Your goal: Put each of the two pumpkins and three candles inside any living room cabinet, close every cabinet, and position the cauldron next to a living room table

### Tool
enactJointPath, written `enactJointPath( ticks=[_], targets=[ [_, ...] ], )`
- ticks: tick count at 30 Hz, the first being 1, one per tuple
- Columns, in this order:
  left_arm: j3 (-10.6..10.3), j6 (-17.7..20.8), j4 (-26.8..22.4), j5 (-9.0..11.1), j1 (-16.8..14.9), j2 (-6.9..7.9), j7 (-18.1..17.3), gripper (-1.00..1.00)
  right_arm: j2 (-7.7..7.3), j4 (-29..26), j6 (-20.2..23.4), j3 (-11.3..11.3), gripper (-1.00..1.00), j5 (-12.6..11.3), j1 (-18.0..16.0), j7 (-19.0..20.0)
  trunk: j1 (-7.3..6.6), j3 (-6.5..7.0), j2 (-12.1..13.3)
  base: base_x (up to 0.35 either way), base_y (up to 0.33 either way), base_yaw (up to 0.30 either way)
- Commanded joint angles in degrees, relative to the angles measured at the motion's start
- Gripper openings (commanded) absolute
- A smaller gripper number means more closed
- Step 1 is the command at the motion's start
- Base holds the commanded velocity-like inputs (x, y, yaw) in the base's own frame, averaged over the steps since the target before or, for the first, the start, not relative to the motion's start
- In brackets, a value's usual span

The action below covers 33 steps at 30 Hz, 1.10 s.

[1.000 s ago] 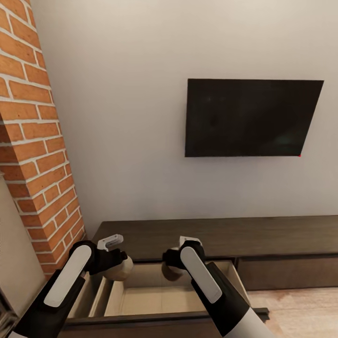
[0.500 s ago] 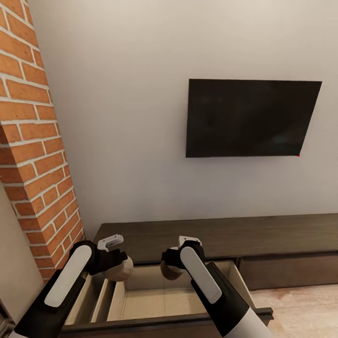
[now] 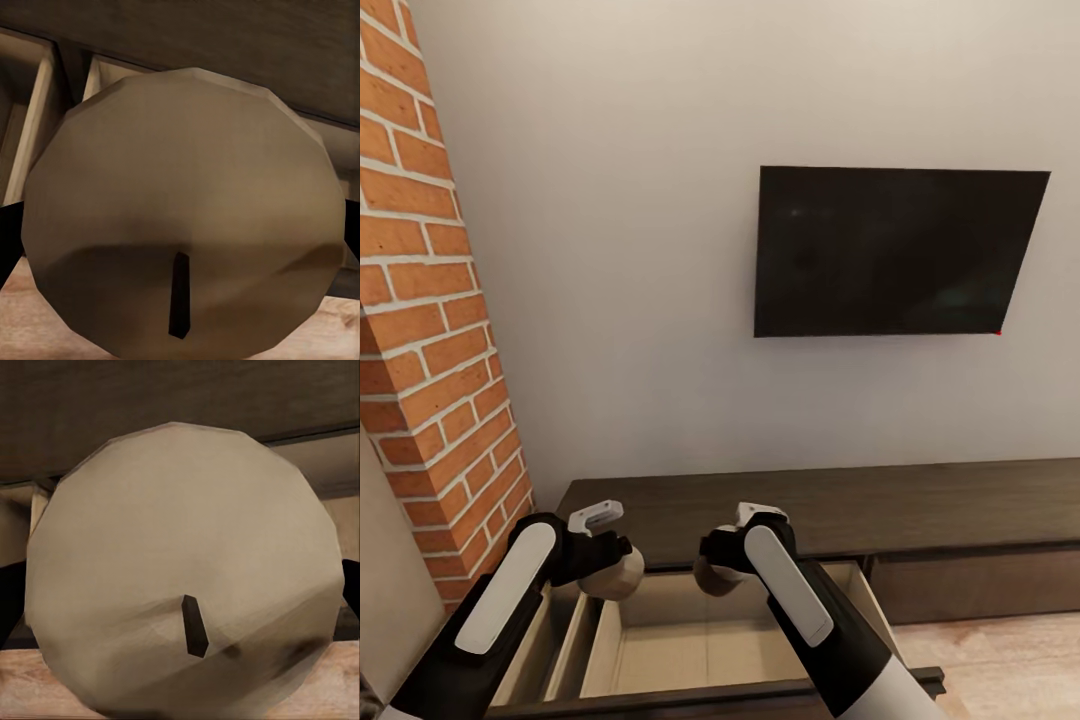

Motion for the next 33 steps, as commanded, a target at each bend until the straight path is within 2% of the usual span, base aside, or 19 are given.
enactJointPath(
  ticks=[1,20,33],
  targets=[
    [-0.1,0.1,-0.1,0.5,-0.1,0.1,0.6,-1.0,-0.08,-0.1,0.3,0.1,-1.0,-0.3,-0.1,0.3,0.0,-0.07,0.0,0.002,-0.001,0.0],
    [0.1,0.1,-0.3,0.5,-0.1,0.41,0.4,-1.0,-0.41,0.4,0.3,0.0,-1.0,-0.2,-0.1,1.1,0.0,-0.07,0.0,0.043,0.0,0.0],
    [0.0,0.1,0.0,0.5,-0.1,-0.05,0.5,-1.0,-0.42,1.1,0.3,0.0,-1.0,0.0,-0.1,0.9,2.85,-2.4,-5.3,0.0,0.0,0.0]
  ],
)
